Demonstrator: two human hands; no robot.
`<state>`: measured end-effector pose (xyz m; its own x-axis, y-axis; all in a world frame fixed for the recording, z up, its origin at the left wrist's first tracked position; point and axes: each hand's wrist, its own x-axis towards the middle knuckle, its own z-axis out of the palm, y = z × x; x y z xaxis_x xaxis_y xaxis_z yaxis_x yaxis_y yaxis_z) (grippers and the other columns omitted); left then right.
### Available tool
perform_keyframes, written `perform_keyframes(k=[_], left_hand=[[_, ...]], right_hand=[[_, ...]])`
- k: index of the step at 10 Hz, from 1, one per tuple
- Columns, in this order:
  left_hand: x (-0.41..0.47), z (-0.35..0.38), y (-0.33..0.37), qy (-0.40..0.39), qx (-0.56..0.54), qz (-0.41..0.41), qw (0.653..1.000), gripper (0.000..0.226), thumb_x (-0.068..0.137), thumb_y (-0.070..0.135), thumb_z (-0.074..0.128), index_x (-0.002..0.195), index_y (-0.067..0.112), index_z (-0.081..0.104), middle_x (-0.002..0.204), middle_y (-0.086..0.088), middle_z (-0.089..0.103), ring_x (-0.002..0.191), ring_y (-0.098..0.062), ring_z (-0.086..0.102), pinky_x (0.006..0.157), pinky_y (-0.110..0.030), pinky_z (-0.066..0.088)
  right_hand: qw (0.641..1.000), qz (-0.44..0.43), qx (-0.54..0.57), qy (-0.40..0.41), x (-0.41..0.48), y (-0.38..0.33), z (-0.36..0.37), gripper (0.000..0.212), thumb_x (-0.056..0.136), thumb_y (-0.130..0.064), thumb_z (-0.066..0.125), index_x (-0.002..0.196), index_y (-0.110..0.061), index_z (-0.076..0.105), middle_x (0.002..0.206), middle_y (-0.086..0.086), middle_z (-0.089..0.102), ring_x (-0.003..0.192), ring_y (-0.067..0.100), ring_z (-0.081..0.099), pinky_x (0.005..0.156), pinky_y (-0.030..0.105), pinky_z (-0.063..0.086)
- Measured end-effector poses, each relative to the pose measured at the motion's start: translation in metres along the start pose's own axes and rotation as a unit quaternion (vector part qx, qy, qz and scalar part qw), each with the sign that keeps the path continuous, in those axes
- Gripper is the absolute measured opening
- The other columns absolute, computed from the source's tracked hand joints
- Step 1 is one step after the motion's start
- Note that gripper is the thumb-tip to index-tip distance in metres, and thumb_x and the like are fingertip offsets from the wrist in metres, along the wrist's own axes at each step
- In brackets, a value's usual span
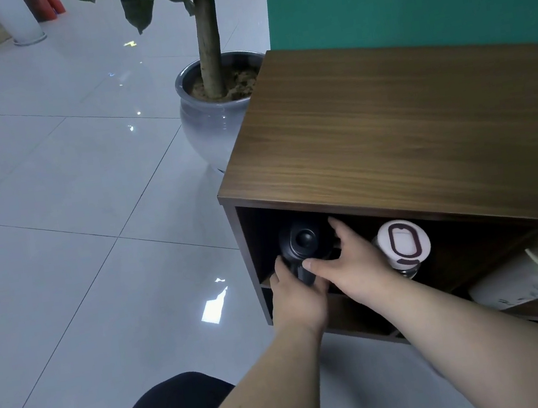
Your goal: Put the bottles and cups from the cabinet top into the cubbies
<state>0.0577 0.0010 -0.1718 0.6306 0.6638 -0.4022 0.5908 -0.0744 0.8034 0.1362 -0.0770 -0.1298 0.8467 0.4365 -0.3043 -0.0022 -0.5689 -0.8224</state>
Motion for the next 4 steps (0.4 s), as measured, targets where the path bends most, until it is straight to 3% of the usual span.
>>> perform_keyframes(k=[1, 2, 3, 4], left_hand=[[-0.005, -0.001, 0.003, -0.007, -0.002, -0.008, 1.000, 0.082, 0.086, 0.041, 0.058, 0.159, 0.022, 0.024, 0.158, -0.011, 0.038, 0.136, -0.032, 0.052, 0.108, -0.050, 0.047], [-0.012, -0.002, 0.004, -0.026, -0.002, -0.041, 0.999, 0.090, 0.078, 0.048, 0.053, 0.156, 0.014, 0.024, 0.156, -0.017, 0.042, 0.136, -0.037, 0.051, 0.109, -0.053, 0.047], [-0.014, -0.005, 0.006, -0.058, 0.023, -0.062, 0.996, 0.089, 0.078, 0.050, 0.051, 0.154, 0.010, 0.028, 0.151, -0.018, 0.049, 0.132, -0.040, 0.055, 0.108, -0.053, 0.048], [-0.028, -0.013, 0.006, -0.089, 0.066, -0.043, 0.993, 0.086, 0.082, 0.057, 0.061, 0.150, 0.010, 0.037, 0.148, -0.016, 0.053, 0.129, -0.036, 0.057, 0.107, -0.047, 0.050]], right_hand=[[1.000, 0.003, -0.001, -0.021, -0.005, 0.001, -0.001, 0.106, 0.073, -0.036, 0.081, 0.159, -0.035, 0.019, 0.156, -0.004, 0.046, 0.144, 0.017, 0.043, 0.116, 0.038, 0.038], [0.999, -0.007, 0.005, -0.032, -0.019, 0.005, -0.002, 0.108, 0.074, -0.043, 0.076, 0.161, -0.030, 0.014, 0.161, 0.001, 0.040, 0.148, 0.018, 0.038, 0.120, 0.038, 0.034], [0.999, 0.014, 0.016, -0.035, -0.036, 0.010, -0.010, 0.117, 0.062, -0.060, 0.067, 0.161, -0.025, 0.016, 0.165, 0.003, 0.034, 0.151, 0.017, 0.033, 0.123, 0.040, 0.029], [0.998, 0.025, 0.051, -0.039, -0.056, 0.020, -0.020, 0.095, 0.080, -0.043, 0.074, 0.159, -0.021, 0.026, 0.163, 0.004, 0.037, 0.150, 0.018, 0.034, 0.123, 0.040, 0.028]])
